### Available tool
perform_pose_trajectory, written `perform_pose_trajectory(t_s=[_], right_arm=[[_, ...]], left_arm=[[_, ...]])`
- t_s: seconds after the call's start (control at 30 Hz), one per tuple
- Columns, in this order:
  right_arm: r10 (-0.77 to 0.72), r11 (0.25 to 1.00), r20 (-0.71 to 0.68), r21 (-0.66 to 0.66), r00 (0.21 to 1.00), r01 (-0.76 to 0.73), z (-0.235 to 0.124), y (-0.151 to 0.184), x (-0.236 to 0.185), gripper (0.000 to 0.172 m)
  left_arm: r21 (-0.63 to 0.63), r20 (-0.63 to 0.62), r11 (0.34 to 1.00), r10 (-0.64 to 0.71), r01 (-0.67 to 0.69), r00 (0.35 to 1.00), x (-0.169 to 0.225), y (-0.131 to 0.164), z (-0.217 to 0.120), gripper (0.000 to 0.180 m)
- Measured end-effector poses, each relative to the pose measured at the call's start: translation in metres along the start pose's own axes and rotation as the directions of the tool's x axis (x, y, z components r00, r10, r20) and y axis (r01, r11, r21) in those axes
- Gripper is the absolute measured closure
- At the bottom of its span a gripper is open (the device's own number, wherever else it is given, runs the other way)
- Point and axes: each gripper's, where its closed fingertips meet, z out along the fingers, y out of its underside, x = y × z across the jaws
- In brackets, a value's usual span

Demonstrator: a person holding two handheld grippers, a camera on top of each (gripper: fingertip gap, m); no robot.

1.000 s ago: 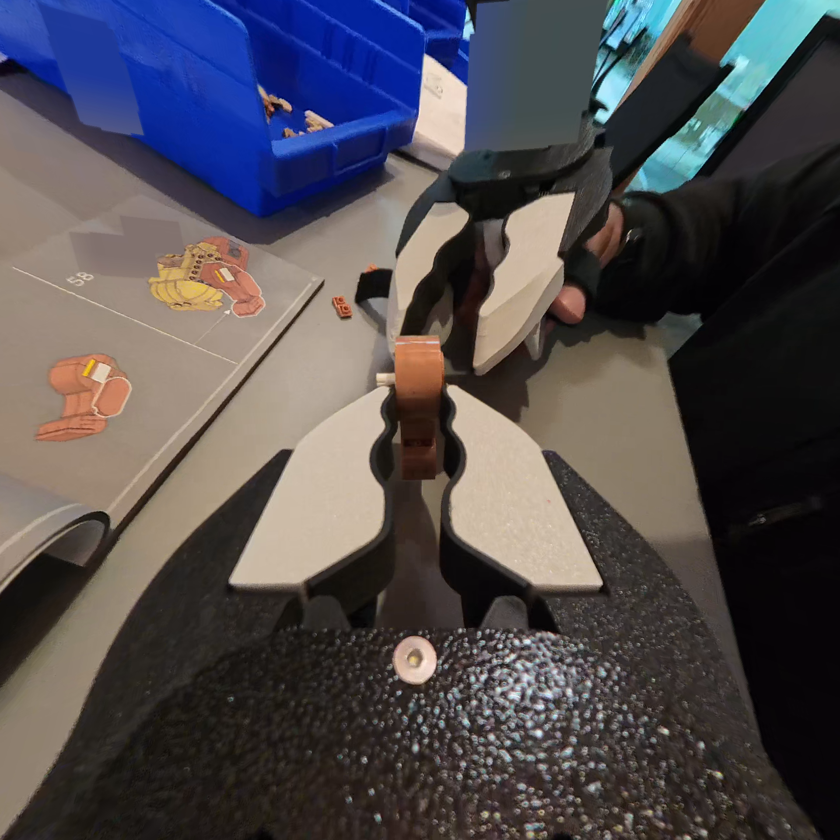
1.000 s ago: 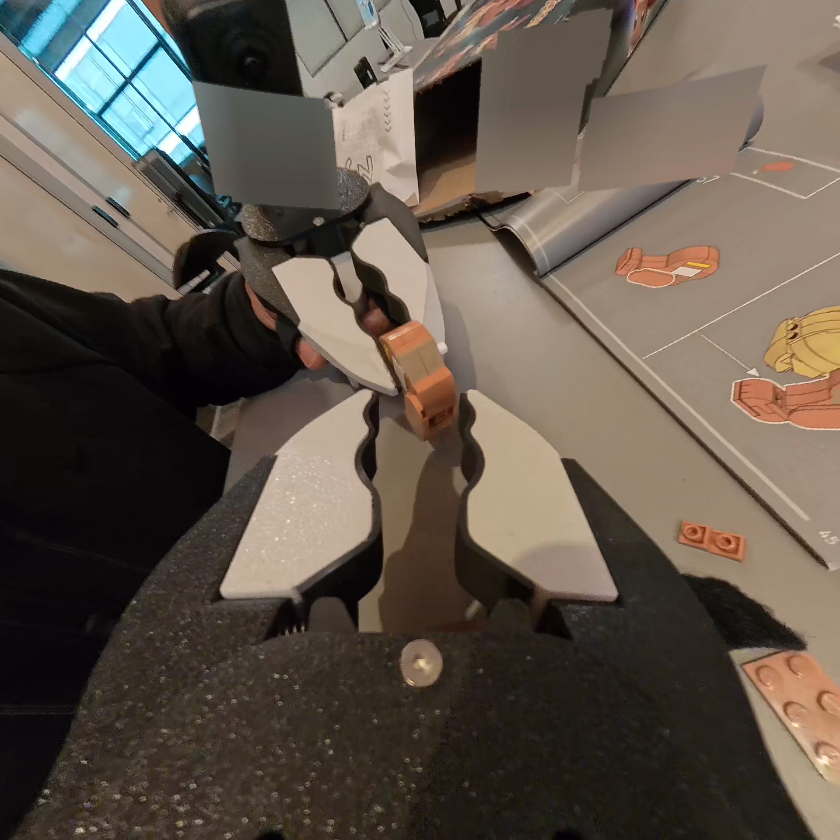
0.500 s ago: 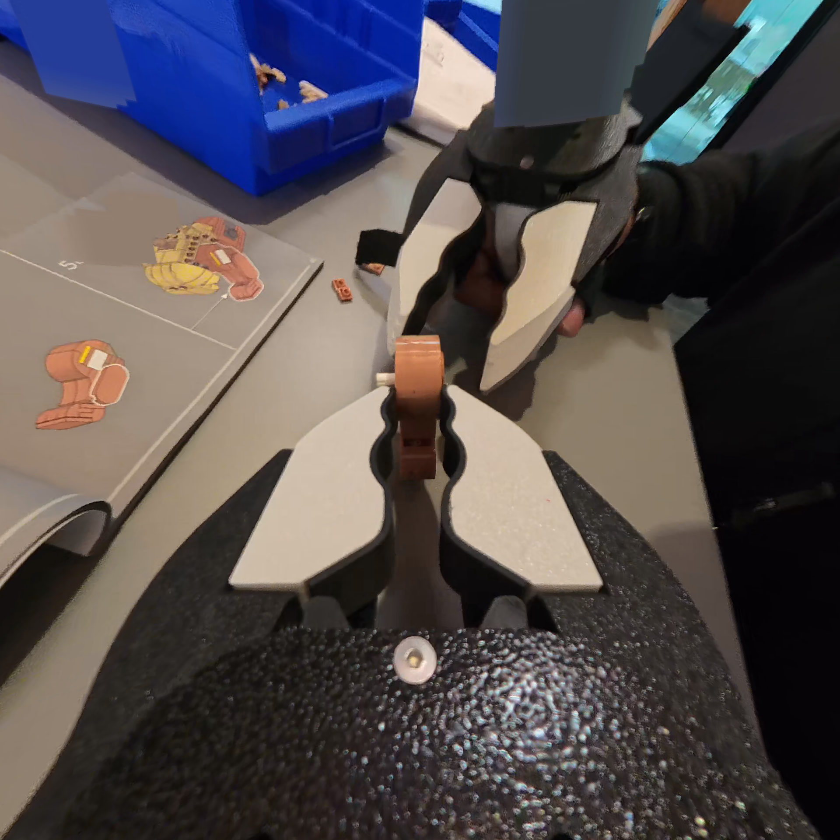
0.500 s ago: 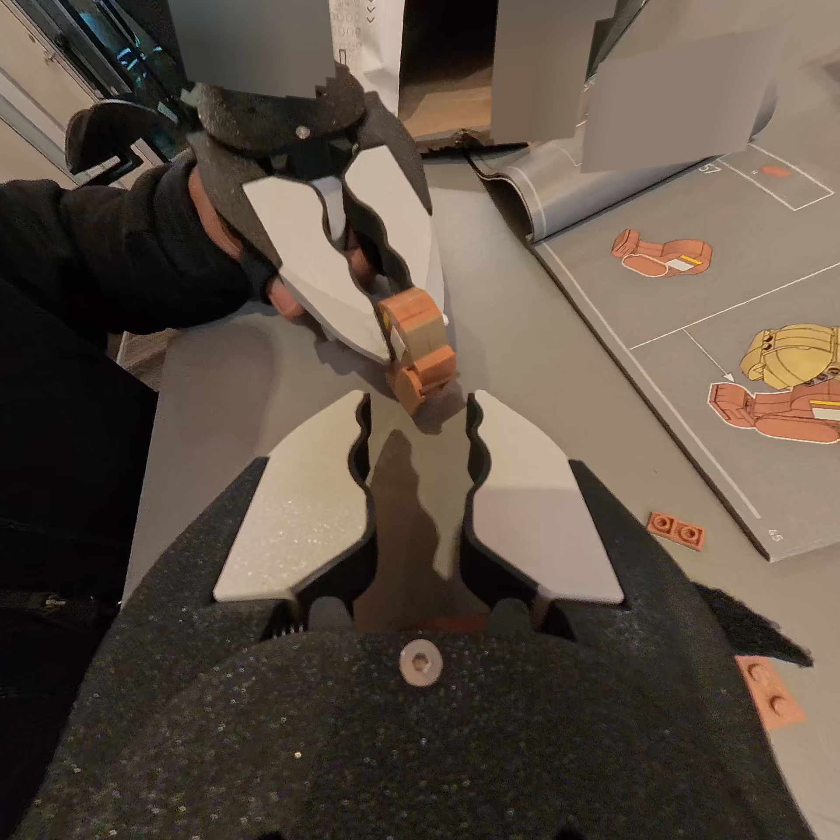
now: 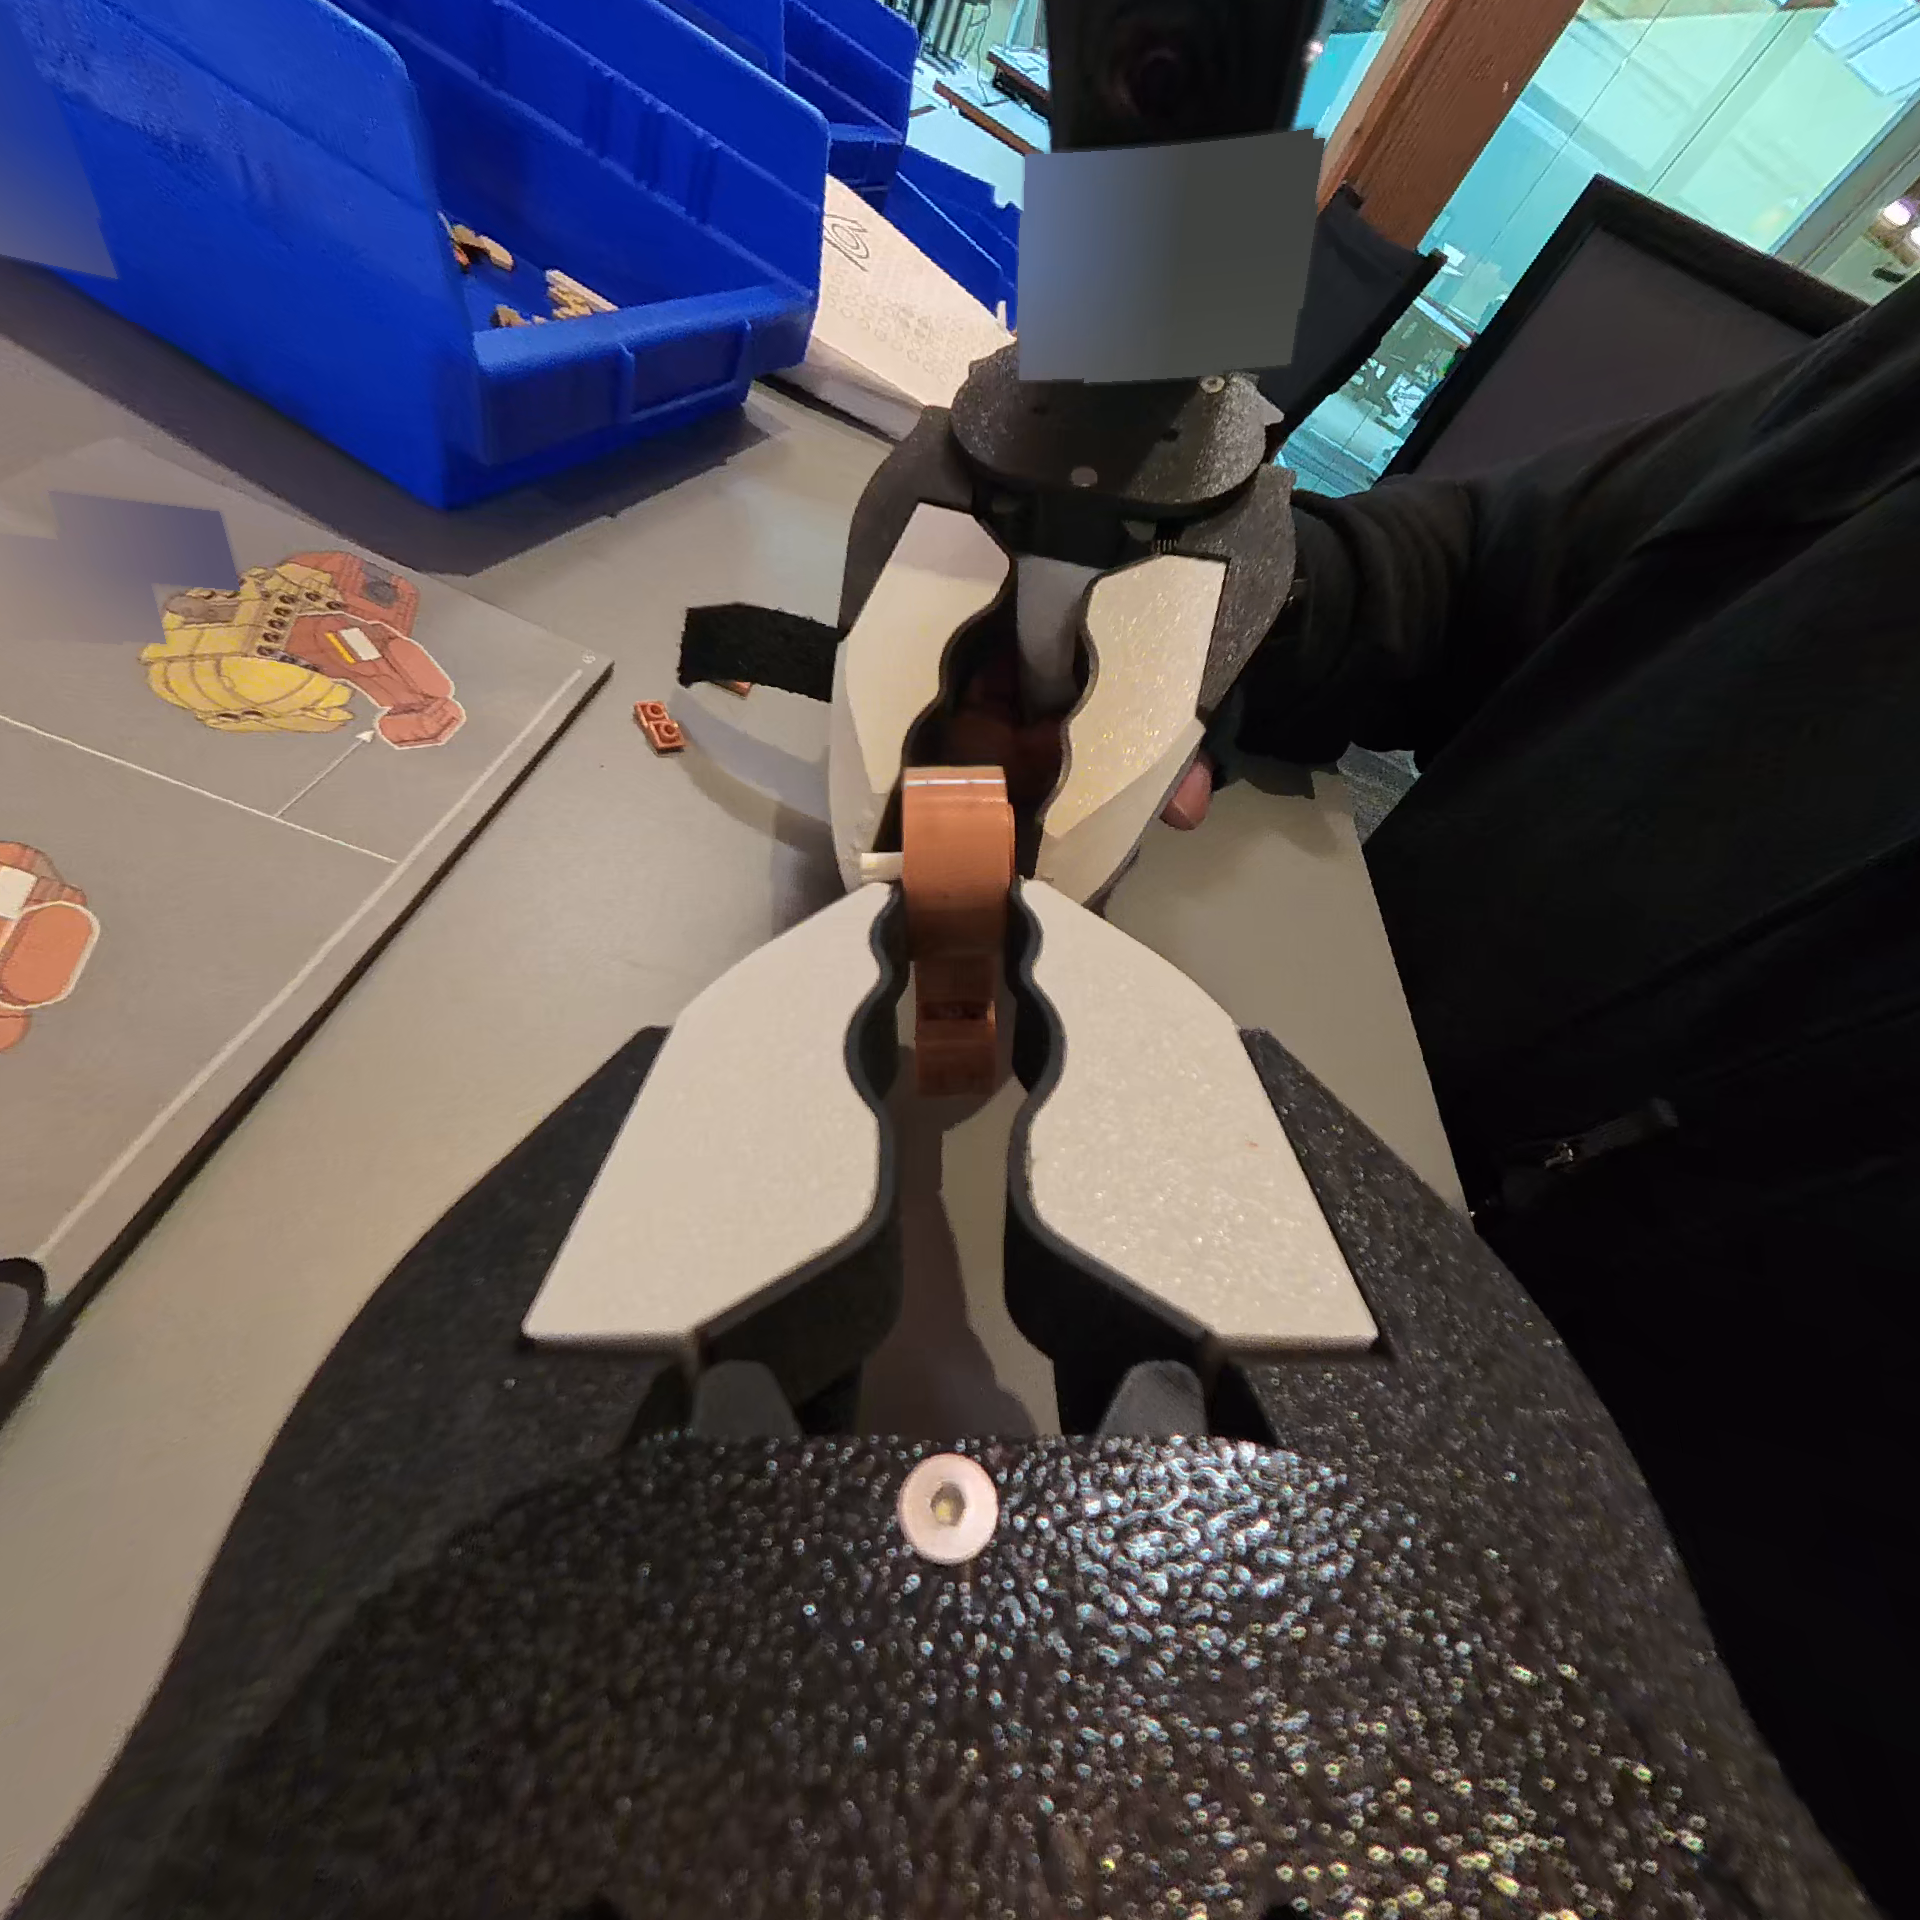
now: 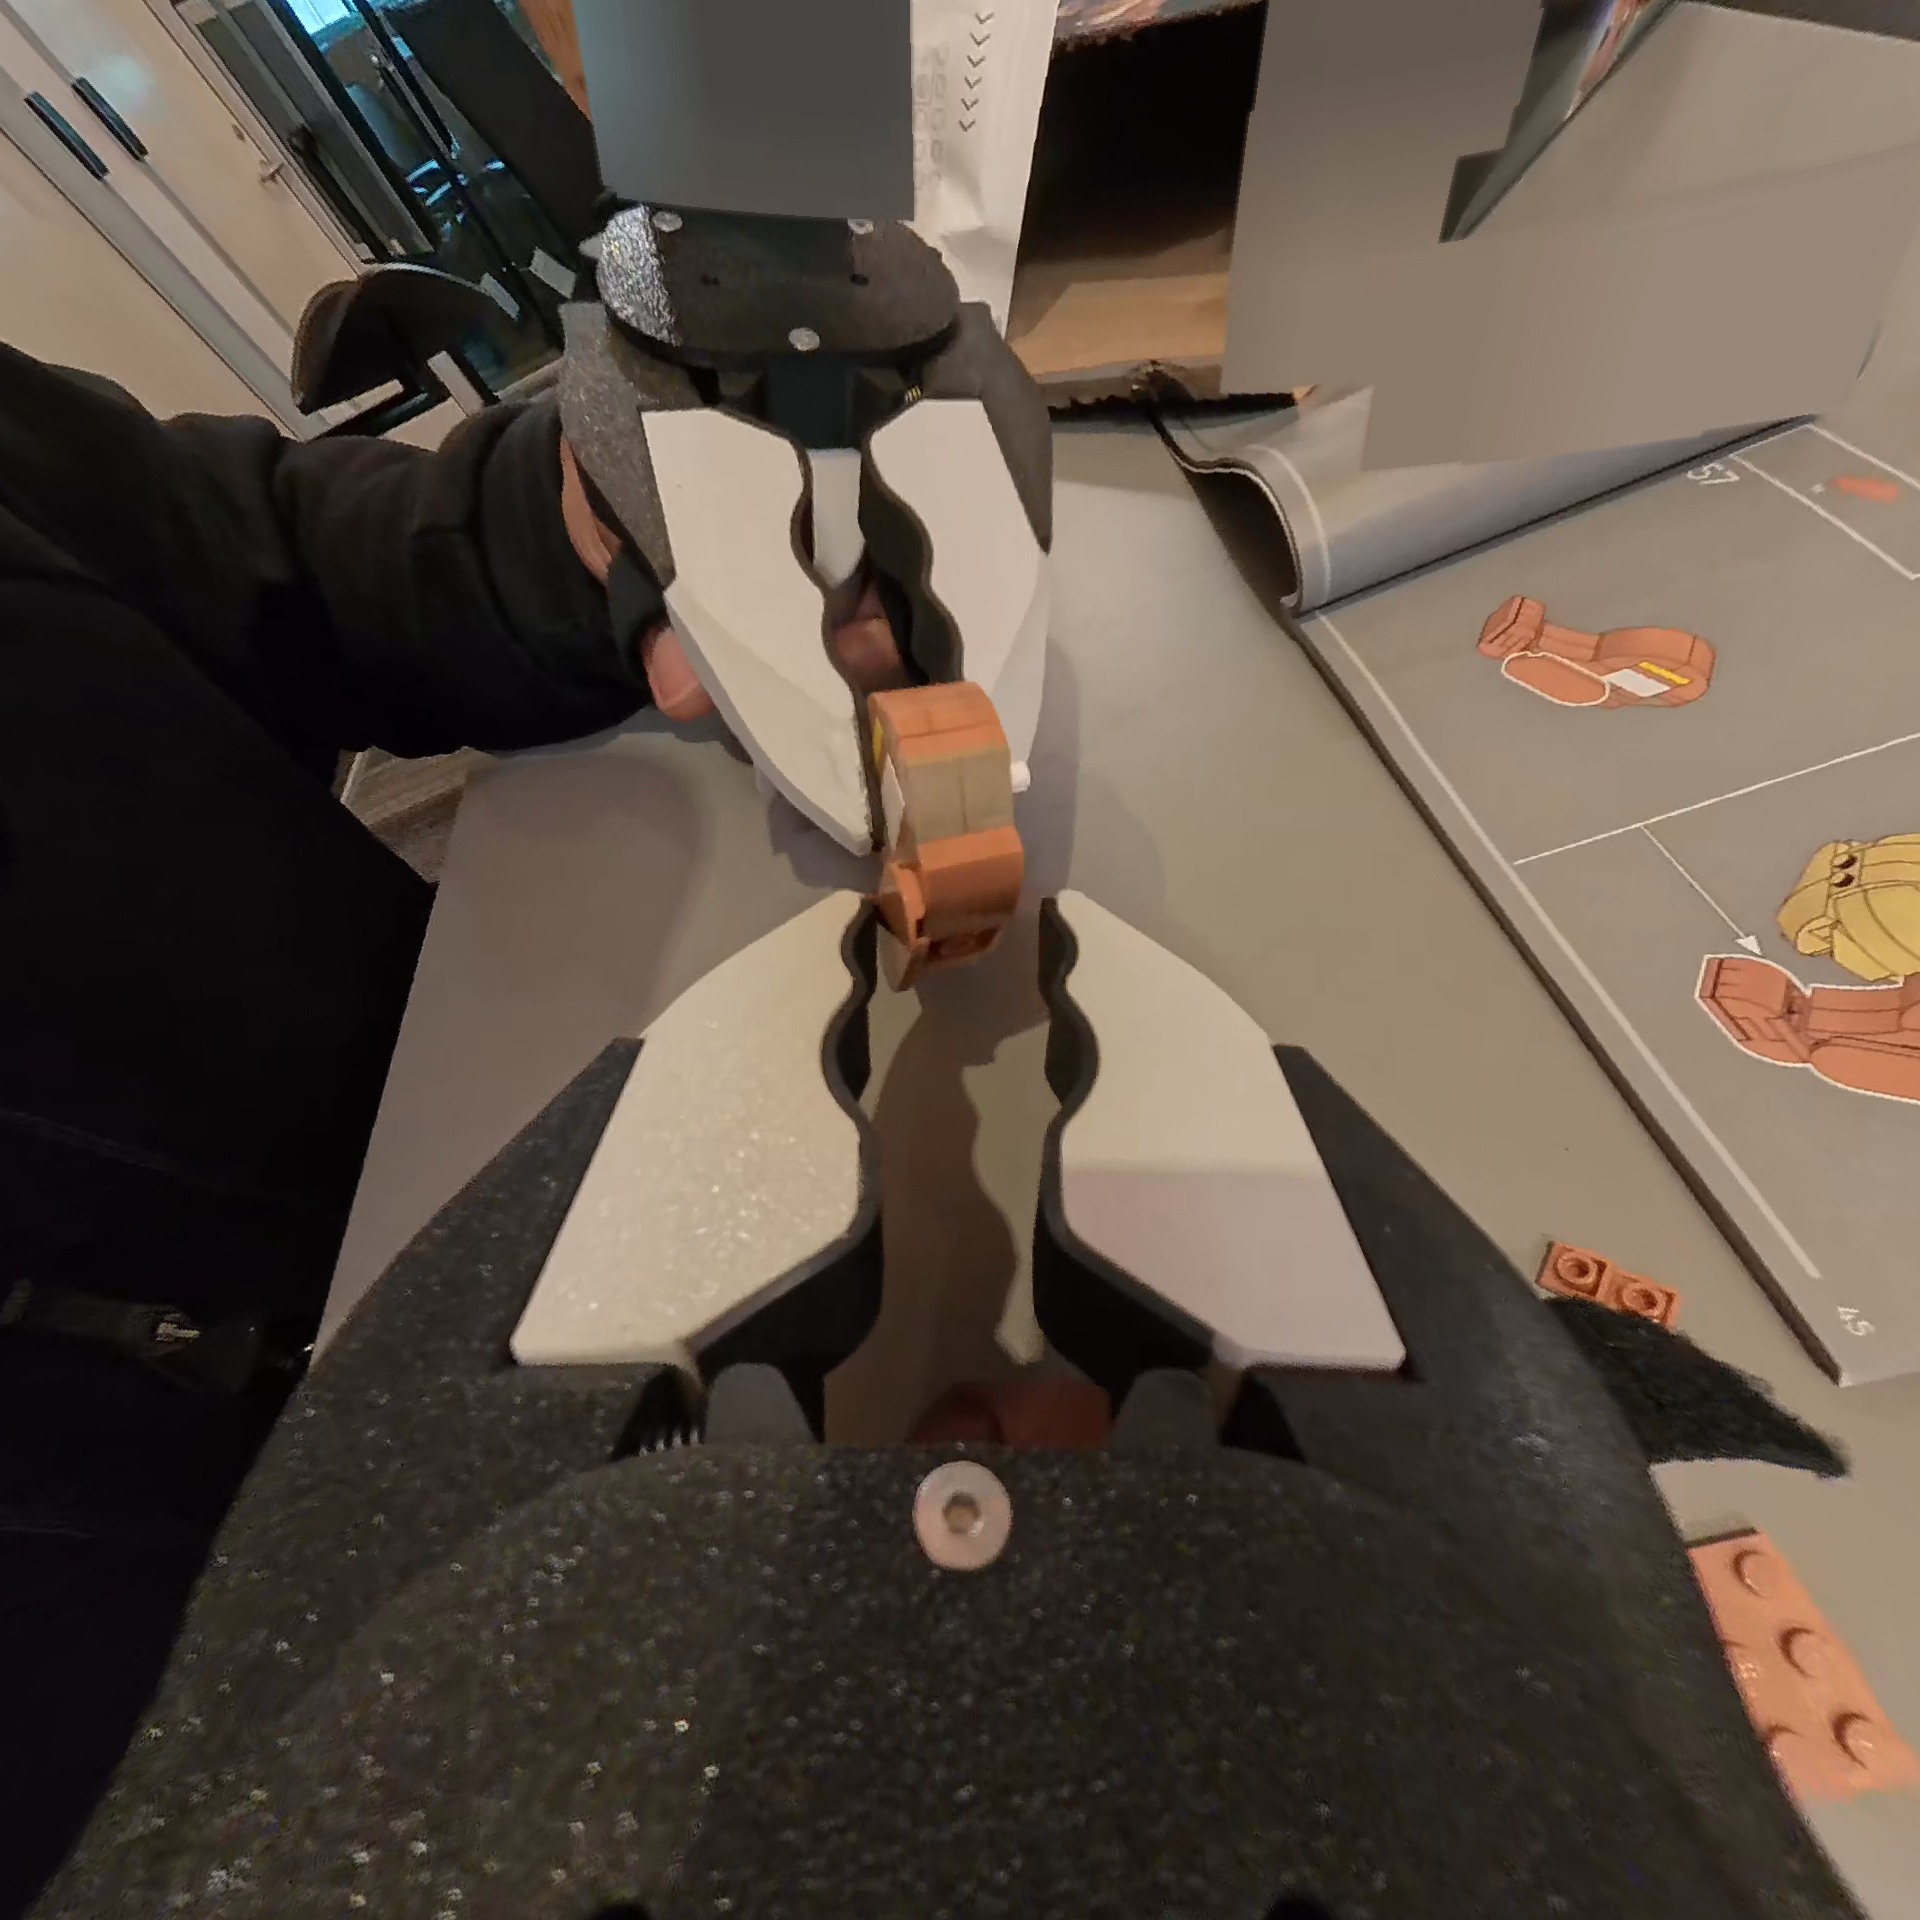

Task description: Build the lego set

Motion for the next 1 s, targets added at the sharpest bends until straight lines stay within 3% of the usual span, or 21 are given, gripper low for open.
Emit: perform_pose_trajectory(t_s=[0.53,1.0], right_arm=[[0.019,1.0,0.036,0.0,0.999,-0.019,-0.001,0.0013,-0.0033,0.149],[0.015,1.0,0.063,-0.023,0.998,-0.014,0.0002,0.0039,-0.0069,0.139]], left_arm=[[-0.004,-0.003,1.0,0.002,-0.002,1.0,0.0012,0.0008,0.0011,0.164],[-0.011,-0.039,1.0,-0.015,0.014,0.999,0.0057,0.0025,0.0016,0.164]])
